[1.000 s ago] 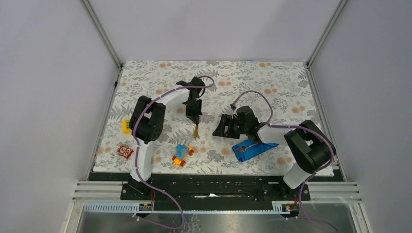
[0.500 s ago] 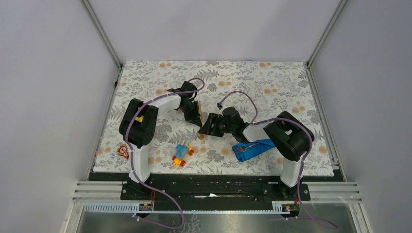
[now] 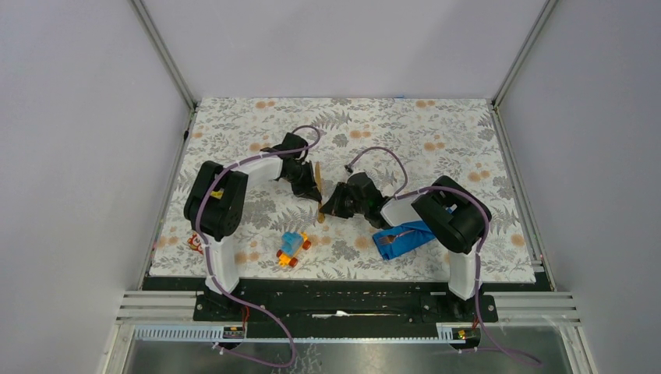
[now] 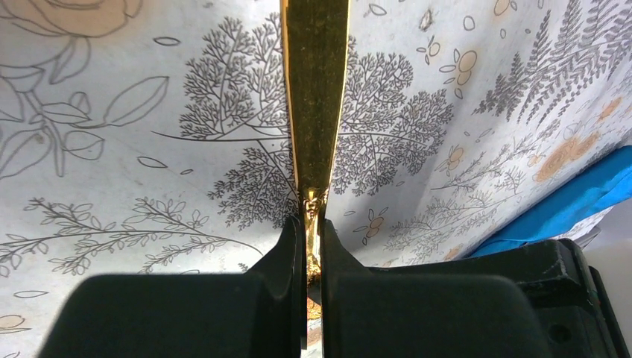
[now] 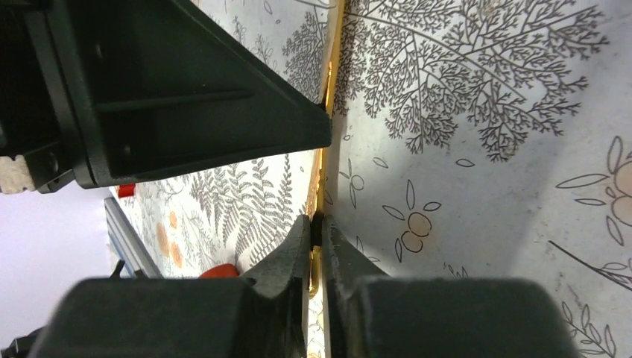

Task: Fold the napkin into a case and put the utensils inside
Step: Pick up the knife from the center of the board, then pass from the right arm to the left

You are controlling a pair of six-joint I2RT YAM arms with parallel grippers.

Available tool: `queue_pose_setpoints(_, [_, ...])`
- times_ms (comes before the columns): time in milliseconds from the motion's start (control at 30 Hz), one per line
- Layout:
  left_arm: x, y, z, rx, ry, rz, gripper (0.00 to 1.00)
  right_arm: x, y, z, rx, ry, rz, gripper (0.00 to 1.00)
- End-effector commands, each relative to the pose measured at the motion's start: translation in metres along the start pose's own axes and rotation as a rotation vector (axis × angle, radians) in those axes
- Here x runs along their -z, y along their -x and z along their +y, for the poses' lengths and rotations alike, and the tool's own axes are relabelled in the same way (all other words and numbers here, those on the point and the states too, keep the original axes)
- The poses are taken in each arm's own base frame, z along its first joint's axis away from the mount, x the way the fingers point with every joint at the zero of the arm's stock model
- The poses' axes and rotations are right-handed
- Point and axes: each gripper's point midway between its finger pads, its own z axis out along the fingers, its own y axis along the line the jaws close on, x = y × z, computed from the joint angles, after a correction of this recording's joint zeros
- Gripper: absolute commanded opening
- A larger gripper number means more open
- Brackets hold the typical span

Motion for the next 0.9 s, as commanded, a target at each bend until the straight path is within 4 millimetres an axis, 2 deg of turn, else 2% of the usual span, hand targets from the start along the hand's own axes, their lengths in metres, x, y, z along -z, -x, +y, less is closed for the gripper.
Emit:
queue_pose_setpoints(0, [0.006, -0.003, -0.018, 0.007, -0.082, -0.015, 0.00, -0.008, -0.015, -0.042, 0.056, -0.198, 0.002, 0.03])
queue_pose_setpoints(67, [0.008, -0.003, -0.022, 0.008, -0.103, -0.020, 0.00, -0.005, -0.012, -0.036, 0.097, -0.184, 0.002, 0.00])
queue_pose_setpoints(167, [0.017, 0.000, -0.030, -0.007, -0.135, -0.041, 0.01, 0.007, 0.002, -0.014, 0.231, -0.121, -0.014, 0.00])
queue_pose_setpoints(267, [0.036, 0.005, -0.040, -0.057, -0.188, -0.092, 0.31, 0.026, 0.015, 0.013, 0.348, -0.038, -0.017, 0.00])
queue_pose_setpoints(367, [0.062, 0.012, -0.048, -0.121, -0.235, -0.166, 0.44, 0.041, 0.020, 0.023, 0.373, 0.017, 0.036, 0.00])
queue_pose_setpoints(467, [0.085, 0.014, -0.048, -0.164, -0.243, -0.220, 0.54, 0.053, 0.023, 0.021, 0.346, 0.055, 0.082, 0.00])
queue_pose_setpoints(500, [0.091, 0.014, -0.047, -0.165, -0.235, -0.234, 0.73, 0.056, 0.025, 0.019, 0.338, 0.060, 0.094, 0.00])
queue_pose_setpoints(533, [0.094, 0.011, -0.045, -0.159, -0.231, -0.235, 0.87, 0.059, 0.028, 0.017, 0.328, 0.072, 0.100, 0.00])
queue_pose_setpoints(567, [0.097, 0.008, -0.043, -0.142, -0.234, -0.231, 0.95, 0.063, 0.028, 0.016, 0.327, 0.084, 0.105, 0.00])
queue_pose_setpoints(633, [0.098, 0.000, -0.044, -0.084, -0.263, -0.219, 0.99, 0.069, 0.029, 0.017, 0.330, 0.102, 0.110, 0.00])
queue_pose_setpoints(733, [0.111, -0.006, -0.058, 0.007, -0.375, -0.262, 0.95, 0.080, 0.031, 0.027, 0.348, 0.157, 0.127, 0.00])
queue_pose_setpoints(800, [0.124, -0.007, -0.066, -0.033, -0.433, -0.325, 0.94, 0.087, 0.031, 0.033, 0.353, 0.192, 0.160, 0.00])
queue_pose_setpoints(867, [0.137, -0.005, -0.064, -0.176, -0.400, -0.377, 0.93, 0.097, 0.030, 0.042, 0.353, 0.235, 0.187, 0.00])
